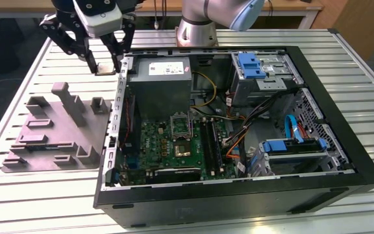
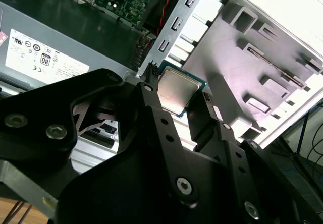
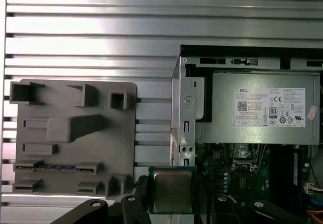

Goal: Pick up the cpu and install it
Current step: 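Pick up the cpu and move it towards the insertion slot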

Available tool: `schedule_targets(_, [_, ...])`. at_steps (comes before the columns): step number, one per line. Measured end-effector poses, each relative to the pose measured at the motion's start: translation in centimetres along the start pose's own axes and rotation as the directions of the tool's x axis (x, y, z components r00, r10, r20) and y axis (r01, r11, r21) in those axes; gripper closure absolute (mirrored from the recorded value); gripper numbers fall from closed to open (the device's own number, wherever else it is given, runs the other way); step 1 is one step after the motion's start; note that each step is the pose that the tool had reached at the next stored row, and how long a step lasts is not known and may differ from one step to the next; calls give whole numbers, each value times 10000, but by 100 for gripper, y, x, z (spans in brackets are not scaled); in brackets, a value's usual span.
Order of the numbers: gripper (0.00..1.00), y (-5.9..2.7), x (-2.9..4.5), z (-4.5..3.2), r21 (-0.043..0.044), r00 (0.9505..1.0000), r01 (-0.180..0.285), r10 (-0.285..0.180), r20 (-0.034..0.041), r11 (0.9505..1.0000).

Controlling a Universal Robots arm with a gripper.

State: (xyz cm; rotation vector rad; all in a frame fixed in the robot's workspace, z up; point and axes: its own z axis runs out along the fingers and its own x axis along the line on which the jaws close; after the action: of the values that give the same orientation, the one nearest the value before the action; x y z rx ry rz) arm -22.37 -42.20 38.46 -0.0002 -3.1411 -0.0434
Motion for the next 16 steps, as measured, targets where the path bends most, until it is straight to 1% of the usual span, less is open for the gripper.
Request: schedule_targets(16, [53,0,-204,8,0,10000,0,0,0,10000])
